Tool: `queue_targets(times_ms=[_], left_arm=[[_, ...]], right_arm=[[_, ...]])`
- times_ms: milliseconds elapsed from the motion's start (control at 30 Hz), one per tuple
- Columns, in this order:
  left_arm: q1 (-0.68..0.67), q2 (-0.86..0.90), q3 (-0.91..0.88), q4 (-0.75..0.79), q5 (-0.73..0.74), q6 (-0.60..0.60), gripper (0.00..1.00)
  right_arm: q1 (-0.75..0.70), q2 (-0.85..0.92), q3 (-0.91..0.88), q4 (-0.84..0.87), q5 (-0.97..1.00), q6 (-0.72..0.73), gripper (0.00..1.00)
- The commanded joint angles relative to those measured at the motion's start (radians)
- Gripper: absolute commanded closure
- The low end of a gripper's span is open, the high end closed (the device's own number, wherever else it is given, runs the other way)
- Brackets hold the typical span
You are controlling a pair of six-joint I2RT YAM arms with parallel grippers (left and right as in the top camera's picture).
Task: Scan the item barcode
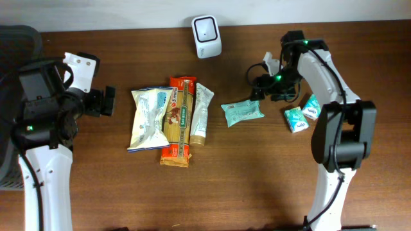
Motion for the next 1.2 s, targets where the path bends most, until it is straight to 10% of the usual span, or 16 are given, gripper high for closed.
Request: queue_targets(times_ms=[0, 133, 433, 1167], left_arm=[[0.004, -0.011, 0.003, 0.001, 0.0, 0.015, 0.01], [0.004, -0.011, 0.003, 0.001, 0.0, 0.015, 0.01], [0.004, -0.011, 0.003, 0.0, 0.0, 0.015, 0.01], [0.004, -0.011, 0.003, 0.001, 0.0, 0.015, 0.01]], right_arm=[[0.005, 0.089, -0.012, 0.0, -0.091, -0.071, 0.29], [0.005, 0.145, -0.012, -0.004, -0.111, -0.071, 0.36], [0.005, 0.158, -0.012, -0.011, -0.183, -0.067, 0.96], [0.035, -0.223, 0.554, -0.348, -0.457, -0.059, 0.96]])
